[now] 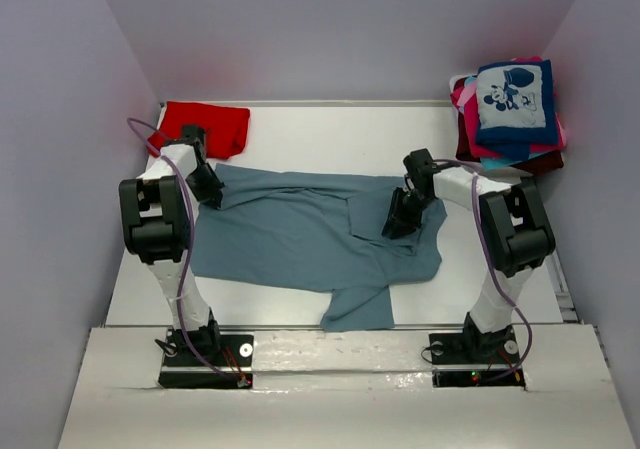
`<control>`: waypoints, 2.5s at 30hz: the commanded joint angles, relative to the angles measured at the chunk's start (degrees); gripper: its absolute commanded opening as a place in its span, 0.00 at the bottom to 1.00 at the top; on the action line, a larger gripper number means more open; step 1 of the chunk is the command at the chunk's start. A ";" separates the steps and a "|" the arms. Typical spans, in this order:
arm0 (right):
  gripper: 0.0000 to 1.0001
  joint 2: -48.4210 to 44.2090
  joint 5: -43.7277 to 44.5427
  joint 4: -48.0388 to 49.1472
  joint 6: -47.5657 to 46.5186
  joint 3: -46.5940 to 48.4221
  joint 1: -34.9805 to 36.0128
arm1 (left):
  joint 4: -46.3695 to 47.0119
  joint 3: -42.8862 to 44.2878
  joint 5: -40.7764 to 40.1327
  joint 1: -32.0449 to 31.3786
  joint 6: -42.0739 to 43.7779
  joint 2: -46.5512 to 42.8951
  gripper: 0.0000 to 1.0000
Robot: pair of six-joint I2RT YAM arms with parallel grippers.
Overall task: Fold and stack the t-shirts
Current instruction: Fold the flattened tshirt in 1/3 of the way
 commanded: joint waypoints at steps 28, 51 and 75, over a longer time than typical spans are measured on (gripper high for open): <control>0.38 -0.35 7.19 -4.63 -5.83 -3.70 -8.29 | -2.65 2.54 -0.56 1.62 -0.02 -1.33 0.08; 0.44 -4.38 5.00 -6.21 -7.15 0.42 -8.29 | -5.20 7.79 1.64 1.09 0.15 -5.64 0.60; 0.60 3.16 7.02 -7.71 -5.04 20.47 -8.29 | -7.31 27.75 4.27 -7.26 4.02 14.31 0.59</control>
